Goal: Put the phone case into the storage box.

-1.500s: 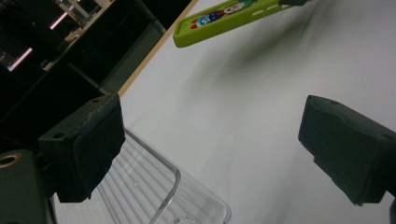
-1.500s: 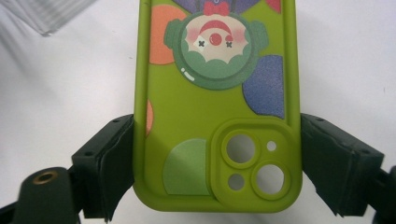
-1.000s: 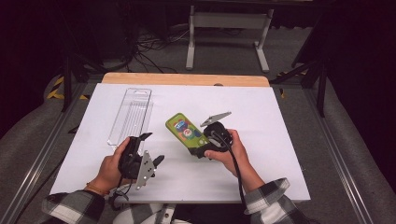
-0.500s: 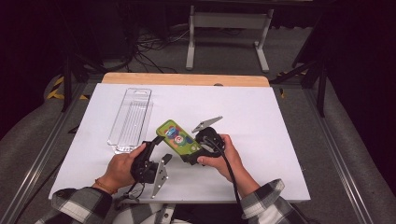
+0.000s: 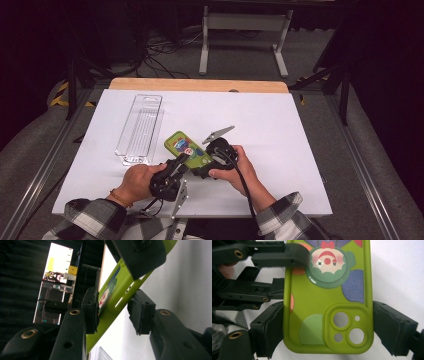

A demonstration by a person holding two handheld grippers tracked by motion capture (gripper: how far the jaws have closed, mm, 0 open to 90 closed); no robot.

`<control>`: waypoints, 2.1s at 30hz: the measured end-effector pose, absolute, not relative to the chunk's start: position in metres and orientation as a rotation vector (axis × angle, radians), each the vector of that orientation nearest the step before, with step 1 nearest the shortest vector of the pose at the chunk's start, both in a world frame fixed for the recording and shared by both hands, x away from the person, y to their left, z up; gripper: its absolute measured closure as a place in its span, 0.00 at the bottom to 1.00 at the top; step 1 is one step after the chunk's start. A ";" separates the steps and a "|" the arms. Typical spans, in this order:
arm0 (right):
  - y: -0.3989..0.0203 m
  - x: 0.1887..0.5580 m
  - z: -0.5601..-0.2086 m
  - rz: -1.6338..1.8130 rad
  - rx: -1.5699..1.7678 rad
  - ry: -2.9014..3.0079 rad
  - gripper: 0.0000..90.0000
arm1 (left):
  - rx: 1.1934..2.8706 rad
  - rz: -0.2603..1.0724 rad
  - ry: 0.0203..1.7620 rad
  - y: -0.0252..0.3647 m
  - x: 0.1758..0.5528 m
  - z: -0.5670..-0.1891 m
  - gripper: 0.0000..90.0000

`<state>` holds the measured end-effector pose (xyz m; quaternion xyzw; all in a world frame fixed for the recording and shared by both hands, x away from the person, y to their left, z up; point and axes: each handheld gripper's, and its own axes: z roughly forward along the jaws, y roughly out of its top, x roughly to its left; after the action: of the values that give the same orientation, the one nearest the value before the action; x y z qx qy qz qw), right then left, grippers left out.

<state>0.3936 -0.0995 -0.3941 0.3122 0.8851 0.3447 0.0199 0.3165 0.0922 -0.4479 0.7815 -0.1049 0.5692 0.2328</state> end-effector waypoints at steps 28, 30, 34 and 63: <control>-0.104 0.392 -0.386 1.136 0.986 2.753 0.17 | 2.151 1.637 -0.410 0.085 0.304 -0.448 0.87; -0.106 0.390 -0.384 1.149 0.987 2.744 0.17 | 2.144 1.630 -0.395 0.086 0.305 -0.447 0.87; -0.110 0.388 -0.378 1.179 0.988 2.718 0.16 | 2.130 1.609 -0.361 0.089 0.306 -0.444 0.87; -0.146 0.350 -0.361 1.175 0.603 2.342 0.12 | 2.104 1.519 -0.169 0.105 0.319 -0.429 0.87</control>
<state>0.3498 -0.1457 -0.3611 0.2186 0.8488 0.4259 0.2243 0.3188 0.1051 -0.4290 0.7796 -0.0627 0.5628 0.2674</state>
